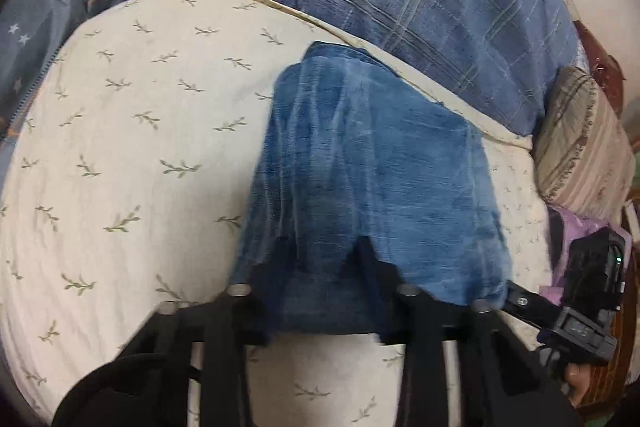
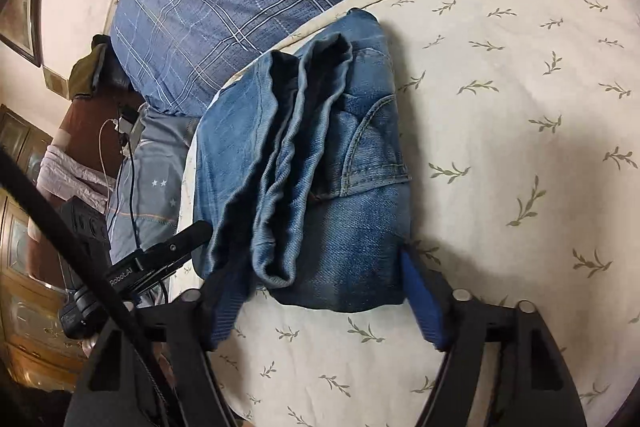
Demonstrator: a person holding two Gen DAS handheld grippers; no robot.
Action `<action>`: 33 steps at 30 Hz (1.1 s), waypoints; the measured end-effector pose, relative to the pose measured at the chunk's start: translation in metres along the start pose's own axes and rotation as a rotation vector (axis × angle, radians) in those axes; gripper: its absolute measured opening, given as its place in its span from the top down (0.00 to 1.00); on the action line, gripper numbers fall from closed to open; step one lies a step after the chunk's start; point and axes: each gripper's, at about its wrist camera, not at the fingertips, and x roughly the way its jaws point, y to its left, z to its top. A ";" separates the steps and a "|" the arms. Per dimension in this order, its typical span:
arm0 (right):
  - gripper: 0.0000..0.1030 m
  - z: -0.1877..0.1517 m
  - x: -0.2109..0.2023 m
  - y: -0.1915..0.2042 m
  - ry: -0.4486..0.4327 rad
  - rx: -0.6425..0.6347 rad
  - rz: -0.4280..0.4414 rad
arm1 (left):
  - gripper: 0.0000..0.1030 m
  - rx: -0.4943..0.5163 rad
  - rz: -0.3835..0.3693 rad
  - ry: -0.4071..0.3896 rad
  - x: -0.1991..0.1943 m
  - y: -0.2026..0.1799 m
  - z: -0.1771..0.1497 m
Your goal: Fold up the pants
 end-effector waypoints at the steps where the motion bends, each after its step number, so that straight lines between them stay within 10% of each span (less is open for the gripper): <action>1: 0.46 0.000 0.000 0.002 0.001 -0.013 -0.002 | 0.90 0.004 -0.041 0.003 -0.002 -0.001 0.000; 5: 0.62 0.004 -0.019 0.011 -0.038 -0.072 -0.005 | 0.94 -0.045 -0.255 -0.036 -0.023 0.008 0.007; 11: 0.42 0.007 -0.002 -0.010 0.032 -0.068 -0.019 | 0.82 -0.088 -0.065 0.054 0.006 0.025 0.004; 17: 0.25 0.002 -0.036 0.003 -0.105 -0.139 -0.003 | 0.43 -0.038 -0.019 -0.109 -0.040 0.032 0.000; 24: 0.18 -0.040 -0.051 0.007 -0.155 -0.267 -0.171 | 0.43 0.092 0.206 -0.045 -0.034 0.025 -0.055; 29: 0.43 -0.044 -0.019 0.021 -0.133 -0.372 -0.299 | 0.43 0.246 0.280 -0.051 -0.014 -0.005 -0.061; 33: 0.74 -0.043 0.000 0.021 -0.122 -0.385 -0.394 | 0.69 0.209 0.274 -0.036 0.006 -0.006 -0.056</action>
